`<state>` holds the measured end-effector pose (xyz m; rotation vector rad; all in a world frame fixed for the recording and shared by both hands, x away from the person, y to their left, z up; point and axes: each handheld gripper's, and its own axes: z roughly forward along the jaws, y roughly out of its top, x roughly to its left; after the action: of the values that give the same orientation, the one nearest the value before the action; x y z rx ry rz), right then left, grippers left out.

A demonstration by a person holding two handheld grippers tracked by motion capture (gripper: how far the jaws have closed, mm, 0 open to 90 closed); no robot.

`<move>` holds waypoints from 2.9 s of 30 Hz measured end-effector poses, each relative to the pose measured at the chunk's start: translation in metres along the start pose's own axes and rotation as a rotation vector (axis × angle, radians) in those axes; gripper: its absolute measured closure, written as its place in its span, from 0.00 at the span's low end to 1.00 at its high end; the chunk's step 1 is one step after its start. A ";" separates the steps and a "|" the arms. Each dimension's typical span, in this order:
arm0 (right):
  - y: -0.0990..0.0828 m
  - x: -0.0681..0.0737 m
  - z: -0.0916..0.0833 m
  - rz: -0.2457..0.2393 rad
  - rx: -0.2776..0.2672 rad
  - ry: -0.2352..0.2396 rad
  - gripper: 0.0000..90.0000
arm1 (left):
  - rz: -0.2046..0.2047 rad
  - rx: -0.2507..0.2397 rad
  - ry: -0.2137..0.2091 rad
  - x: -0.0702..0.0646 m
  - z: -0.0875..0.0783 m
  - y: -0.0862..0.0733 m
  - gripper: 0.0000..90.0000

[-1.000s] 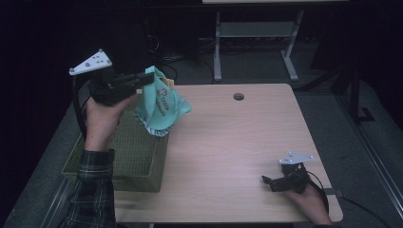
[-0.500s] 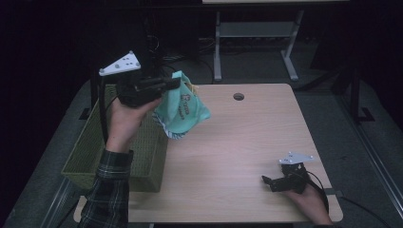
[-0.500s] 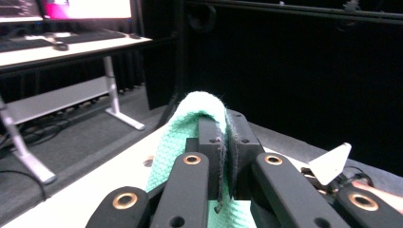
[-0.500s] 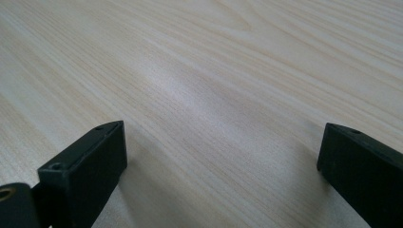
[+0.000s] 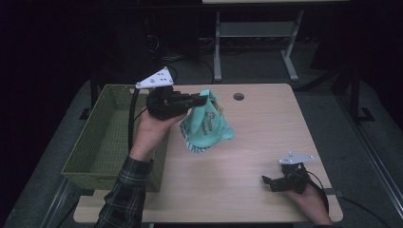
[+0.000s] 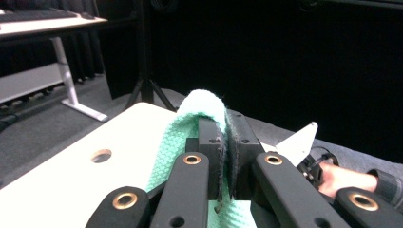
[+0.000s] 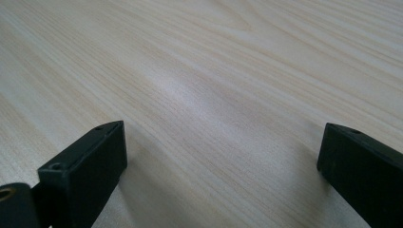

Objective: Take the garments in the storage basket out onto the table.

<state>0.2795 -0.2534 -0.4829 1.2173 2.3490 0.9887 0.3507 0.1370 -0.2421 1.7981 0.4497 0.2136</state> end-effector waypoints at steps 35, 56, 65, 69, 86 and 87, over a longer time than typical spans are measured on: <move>0.000 0.000 0.000 0.000 0.000 0.000 0.03 | -0.010 0.121 -0.155 -0.020 0.072 -0.058 0.95; 0.000 0.000 0.000 0.001 0.000 0.000 0.03 | -0.074 0.258 -0.157 -0.010 0.099 -0.113 0.95; 0.000 0.000 0.000 0.000 0.000 0.000 0.03 | -0.101 0.315 -0.132 -0.010 0.099 -0.134 0.94; 0.000 0.000 0.000 -0.004 -0.002 -0.002 0.03 | -0.101 0.359 -0.110 -0.013 0.101 -0.147 0.94; 0.000 0.001 0.000 -0.001 -0.004 -0.003 0.03 | -0.110 0.496 -0.082 -0.023 0.117 -0.192 0.88; 0.000 0.000 0.000 -0.001 -0.003 -0.003 0.03 | -0.111 0.494 -0.080 -0.023 0.117 -0.192 0.86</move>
<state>0.2790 -0.2531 -0.4830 1.2153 2.3442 0.9891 0.3365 0.0653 -0.4555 2.2451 0.5779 -0.0547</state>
